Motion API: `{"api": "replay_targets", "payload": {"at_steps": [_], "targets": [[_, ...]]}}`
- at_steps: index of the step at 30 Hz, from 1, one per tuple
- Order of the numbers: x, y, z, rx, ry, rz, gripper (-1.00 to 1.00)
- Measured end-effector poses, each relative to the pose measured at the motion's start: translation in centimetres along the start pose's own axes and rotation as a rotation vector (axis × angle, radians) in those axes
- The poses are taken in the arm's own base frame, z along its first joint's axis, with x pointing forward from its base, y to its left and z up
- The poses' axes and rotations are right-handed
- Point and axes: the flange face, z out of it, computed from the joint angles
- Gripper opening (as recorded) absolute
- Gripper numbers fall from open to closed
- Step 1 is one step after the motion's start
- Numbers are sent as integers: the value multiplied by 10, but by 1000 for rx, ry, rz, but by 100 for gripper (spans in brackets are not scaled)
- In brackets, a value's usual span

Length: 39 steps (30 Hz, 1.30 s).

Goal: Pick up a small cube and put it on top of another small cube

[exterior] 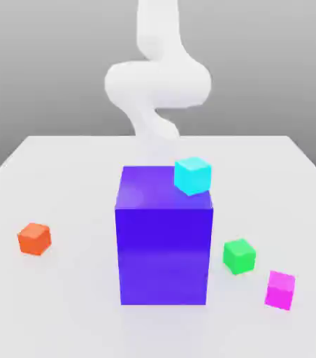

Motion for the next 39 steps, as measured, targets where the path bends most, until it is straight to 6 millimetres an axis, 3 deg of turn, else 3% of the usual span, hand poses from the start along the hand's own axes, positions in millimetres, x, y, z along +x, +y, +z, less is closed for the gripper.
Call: {"api": "replay_targets", "payload": {"at_steps": [6, 12, 16, 19, 24, 29, 30, 36, 39], "targets": [[-63, -21, 128, -37, -211, -243, 0], [-158, -22, 231, -74, -401, -493, 0], [-232, -8, 285, -102, -520, -666, 0], [-295, 7, 315, -117, -608, -816, 0], [-373, 55, 356, -160, -726, -1009, 0], [-406, 84, 397, -165, -741, -1032, 0], [-410, 87, 402, -164, -741, -1032, -100], [-411, 90, 405, -166, -742, -1032, -100], [-401, 79, 390, -166, -741, -1033, -100]]}}
